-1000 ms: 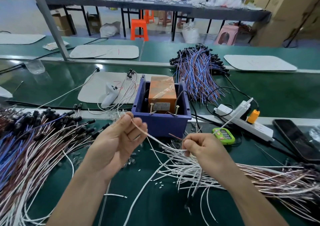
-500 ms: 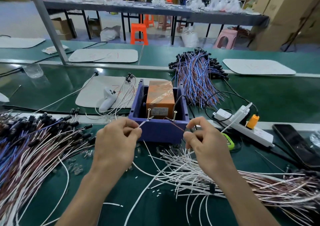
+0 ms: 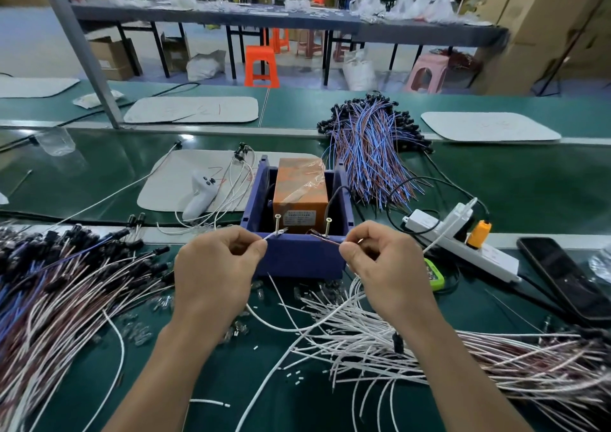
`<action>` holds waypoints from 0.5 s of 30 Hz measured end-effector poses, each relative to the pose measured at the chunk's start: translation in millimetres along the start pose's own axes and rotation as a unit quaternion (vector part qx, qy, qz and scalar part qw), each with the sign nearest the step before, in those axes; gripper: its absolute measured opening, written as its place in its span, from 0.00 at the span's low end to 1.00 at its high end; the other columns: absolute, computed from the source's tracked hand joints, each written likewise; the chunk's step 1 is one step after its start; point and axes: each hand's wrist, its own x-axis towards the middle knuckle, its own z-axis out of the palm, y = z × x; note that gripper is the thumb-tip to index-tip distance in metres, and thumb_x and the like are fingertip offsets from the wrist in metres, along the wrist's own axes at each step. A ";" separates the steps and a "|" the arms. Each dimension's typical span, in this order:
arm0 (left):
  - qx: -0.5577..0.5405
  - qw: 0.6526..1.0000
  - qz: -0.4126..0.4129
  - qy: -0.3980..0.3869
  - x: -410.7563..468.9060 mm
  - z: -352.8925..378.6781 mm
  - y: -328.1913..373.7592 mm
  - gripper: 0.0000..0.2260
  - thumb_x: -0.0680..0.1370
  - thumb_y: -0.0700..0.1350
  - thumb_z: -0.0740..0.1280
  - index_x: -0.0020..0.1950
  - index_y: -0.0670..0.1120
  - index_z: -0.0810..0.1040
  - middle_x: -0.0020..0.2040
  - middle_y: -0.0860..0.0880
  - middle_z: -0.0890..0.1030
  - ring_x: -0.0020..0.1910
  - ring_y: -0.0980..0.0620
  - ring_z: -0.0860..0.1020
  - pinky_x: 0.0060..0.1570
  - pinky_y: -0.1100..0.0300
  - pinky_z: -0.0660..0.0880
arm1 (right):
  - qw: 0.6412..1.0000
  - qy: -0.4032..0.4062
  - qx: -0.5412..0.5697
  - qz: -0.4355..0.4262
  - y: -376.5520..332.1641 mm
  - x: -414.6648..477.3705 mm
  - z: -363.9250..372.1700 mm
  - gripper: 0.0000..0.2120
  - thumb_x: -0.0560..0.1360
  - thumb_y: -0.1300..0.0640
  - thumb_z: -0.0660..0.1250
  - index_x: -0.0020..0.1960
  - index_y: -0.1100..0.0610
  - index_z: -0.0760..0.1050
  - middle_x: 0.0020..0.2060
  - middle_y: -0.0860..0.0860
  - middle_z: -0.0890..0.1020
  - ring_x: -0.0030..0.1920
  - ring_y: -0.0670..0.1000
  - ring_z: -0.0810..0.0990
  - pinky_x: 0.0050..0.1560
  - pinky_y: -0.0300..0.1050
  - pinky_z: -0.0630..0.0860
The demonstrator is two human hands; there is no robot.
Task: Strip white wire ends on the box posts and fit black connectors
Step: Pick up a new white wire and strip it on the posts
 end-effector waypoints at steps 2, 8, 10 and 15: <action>-0.008 1.000 -0.003 0.001 1.3 0.6 -1.5 0.08 0.73 0.51 0.78 0.35 0.60 0.83 0.35 0.71 0.80 0.39 0.68 0.79 0.35 0.68 0.69 | 1.000 -0.003 0.004 0.000 -0.5 0.4 0.2 0.09 0.77 0.57 0.72 0.39 0.50 0.78 0.27 0.50 0.80 0.25 0.43 0.69 0.28 0.34 0.65; -0.005 1.000 -0.006 -0.001 4.0 1.0 -1.5 0.07 0.73 0.51 0.78 0.36 0.59 0.84 0.35 0.71 0.80 0.38 0.68 0.79 0.33 0.72 0.67 | 1.000 0.000 0.000 0.000 0.0 2.3 -1.5 0.09 0.77 0.57 0.72 0.39 0.49 0.78 0.27 0.51 0.80 0.25 0.43 0.68 0.28 0.35 0.65; -0.005 1.000 -0.002 -0.004 4.1 1.3 -1.5 0.06 0.73 0.51 0.77 0.37 0.59 0.84 0.34 0.71 0.80 0.38 0.68 0.79 0.31 0.75 0.66 | 1.000 0.003 0.000 -0.001 0.8 2.9 -2.4 0.10 0.77 0.57 0.72 0.39 0.49 0.79 0.26 0.50 0.79 0.24 0.43 0.68 0.27 0.34 0.65; -0.001 1.000 -0.001 -0.003 5.9 2.3 -2.7 0.06 0.73 0.52 0.77 0.37 0.59 0.84 0.34 0.70 0.80 0.38 0.68 0.79 0.31 0.76 0.66 | 1.000 0.011 -0.024 -0.007 2.6 6.8 -3.7 0.09 0.77 0.56 0.73 0.39 0.48 0.79 0.26 0.44 0.79 0.25 0.42 0.71 0.28 0.33 0.66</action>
